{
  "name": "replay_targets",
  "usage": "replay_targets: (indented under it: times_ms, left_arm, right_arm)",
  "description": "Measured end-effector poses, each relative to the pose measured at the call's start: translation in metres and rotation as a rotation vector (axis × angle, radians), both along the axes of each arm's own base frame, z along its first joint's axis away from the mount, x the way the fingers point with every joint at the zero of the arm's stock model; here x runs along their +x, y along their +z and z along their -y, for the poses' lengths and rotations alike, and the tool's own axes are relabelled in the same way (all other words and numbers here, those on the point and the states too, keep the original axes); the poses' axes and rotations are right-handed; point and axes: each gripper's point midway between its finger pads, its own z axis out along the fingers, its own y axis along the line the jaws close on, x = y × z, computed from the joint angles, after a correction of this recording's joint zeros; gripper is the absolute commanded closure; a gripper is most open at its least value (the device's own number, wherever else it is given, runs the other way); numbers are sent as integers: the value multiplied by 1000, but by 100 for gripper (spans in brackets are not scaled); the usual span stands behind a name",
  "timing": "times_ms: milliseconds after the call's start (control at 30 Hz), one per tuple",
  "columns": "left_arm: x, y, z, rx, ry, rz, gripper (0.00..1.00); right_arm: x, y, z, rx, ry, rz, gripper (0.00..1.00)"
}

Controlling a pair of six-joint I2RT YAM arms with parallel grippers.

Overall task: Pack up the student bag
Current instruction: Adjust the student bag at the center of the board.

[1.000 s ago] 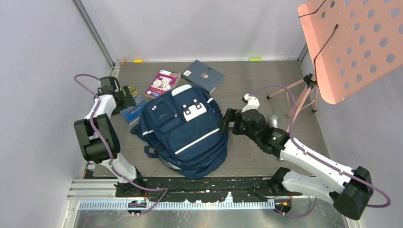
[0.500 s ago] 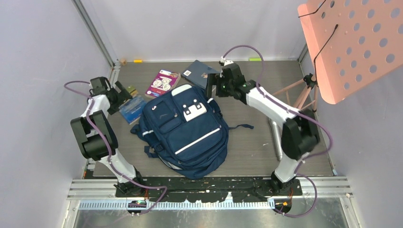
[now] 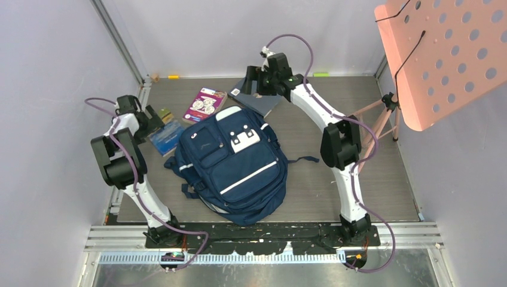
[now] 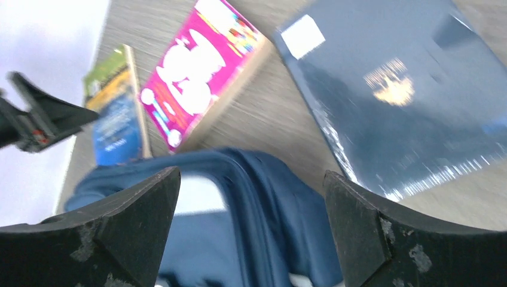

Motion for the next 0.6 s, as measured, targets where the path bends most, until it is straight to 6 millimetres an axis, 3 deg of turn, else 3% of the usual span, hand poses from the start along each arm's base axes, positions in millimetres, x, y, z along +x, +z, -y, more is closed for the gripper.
replay_targets:
  times_ms: [100,200,333,467,600]
  left_arm:
    - [-8,-14,-7,30,4,-66,0]
    - [-8,-23,-12,29,-3,-100,2]
    - [-1,-22,-9,0,-20,-80,4]
    - [-6,-20,-4,-13,-26,-65,3]
    - [-28,-8,11,-40,-21,-59,4]
  right_arm:
    - [12,11,-33,60,57,35,4]
    - [14,9,-70,110,133,60,2]
    - [-4,-27,-119,111,255,53,4]
    - [-23,-68,-138,64,337,24,16]
    - [-43,-90,-128,39,352,-23,14]
